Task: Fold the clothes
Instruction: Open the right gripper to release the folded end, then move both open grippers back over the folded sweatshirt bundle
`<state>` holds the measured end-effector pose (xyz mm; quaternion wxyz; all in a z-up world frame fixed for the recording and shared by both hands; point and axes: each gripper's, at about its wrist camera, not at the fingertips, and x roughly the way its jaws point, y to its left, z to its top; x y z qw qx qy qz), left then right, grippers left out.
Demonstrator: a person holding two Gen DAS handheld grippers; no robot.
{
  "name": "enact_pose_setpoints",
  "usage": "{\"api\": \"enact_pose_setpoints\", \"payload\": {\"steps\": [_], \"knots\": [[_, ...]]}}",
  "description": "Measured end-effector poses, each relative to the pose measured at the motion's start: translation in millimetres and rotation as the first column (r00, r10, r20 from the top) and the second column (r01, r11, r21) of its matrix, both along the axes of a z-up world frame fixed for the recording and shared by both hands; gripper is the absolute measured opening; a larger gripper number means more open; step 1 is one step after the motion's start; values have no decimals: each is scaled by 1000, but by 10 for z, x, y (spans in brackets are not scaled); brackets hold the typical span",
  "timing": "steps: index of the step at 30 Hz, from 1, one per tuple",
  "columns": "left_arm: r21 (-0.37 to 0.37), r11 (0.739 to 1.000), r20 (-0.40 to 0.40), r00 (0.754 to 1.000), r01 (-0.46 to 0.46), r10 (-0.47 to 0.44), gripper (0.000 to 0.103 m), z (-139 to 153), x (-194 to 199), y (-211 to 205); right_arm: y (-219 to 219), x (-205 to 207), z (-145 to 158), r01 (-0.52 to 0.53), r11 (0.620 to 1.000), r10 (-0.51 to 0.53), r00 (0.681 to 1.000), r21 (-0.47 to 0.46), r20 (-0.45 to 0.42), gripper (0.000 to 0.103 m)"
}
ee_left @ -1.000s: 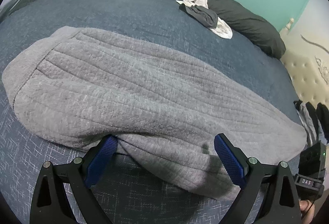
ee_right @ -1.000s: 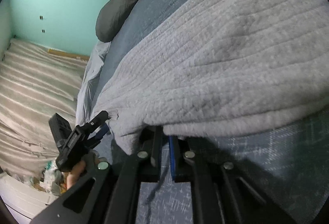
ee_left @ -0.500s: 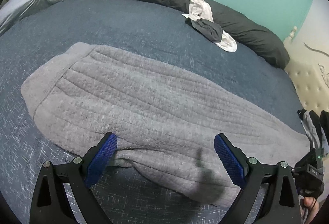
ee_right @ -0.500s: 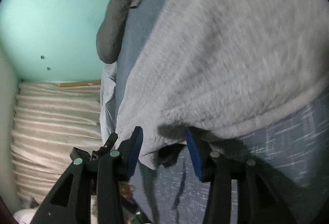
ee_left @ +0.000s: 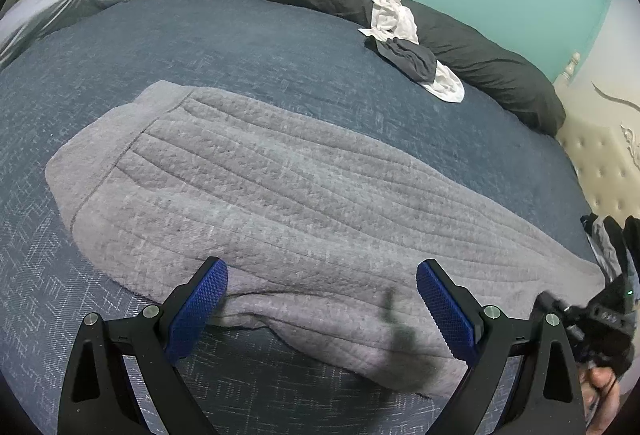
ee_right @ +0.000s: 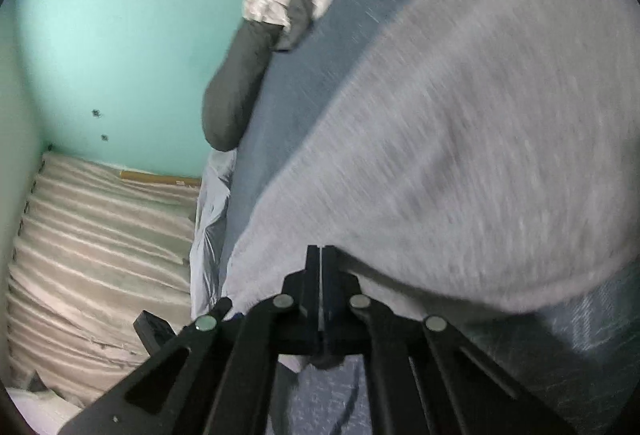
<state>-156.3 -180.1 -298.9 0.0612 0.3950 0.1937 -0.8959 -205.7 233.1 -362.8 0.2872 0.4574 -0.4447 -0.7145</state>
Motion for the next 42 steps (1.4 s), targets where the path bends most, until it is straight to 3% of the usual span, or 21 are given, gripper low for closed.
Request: {"api": "enact_pose_setpoints", "payload": {"steps": [2,9,11,13,21,26,33,38,42], "knots": [[0,1000,2,1000,-2,2,98,-10,3,-13,17,-15,42,-1,1000,1,1000,14,-16,1],[-20,999,-7,999,-45,44,98,28,56,-107,16,-44,-130,-23,997,18,997,71,72,5],[-19,998,1,998,-61,61,98,4,71,-163,21,-57,-176,-27,996,20,995,80,95,14],[-19,997,6,997,-81,81,98,-20,96,-226,13,-54,-182,-35,994,26,996,102,91,19],[-21,981,-14,981,-195,195,98,-9,266,-602,-19,-59,-127,-46,993,40,997,107,61,26],[-31,958,-51,958,-283,282,98,69,407,-850,-98,-71,-53,-62,991,59,998,122,27,32],[12,926,-27,925,-378,378,98,-14,545,-1231,-263,-98,158,-112,978,122,991,174,-49,33],[38,925,0,925,-379,379,98,-108,532,-1325,-443,-269,398,-142,961,166,983,238,-82,33],[66,931,9,934,-358,358,97,-159,488,-1329,-717,-519,631,-218,912,266,959,348,-97,34]]}}
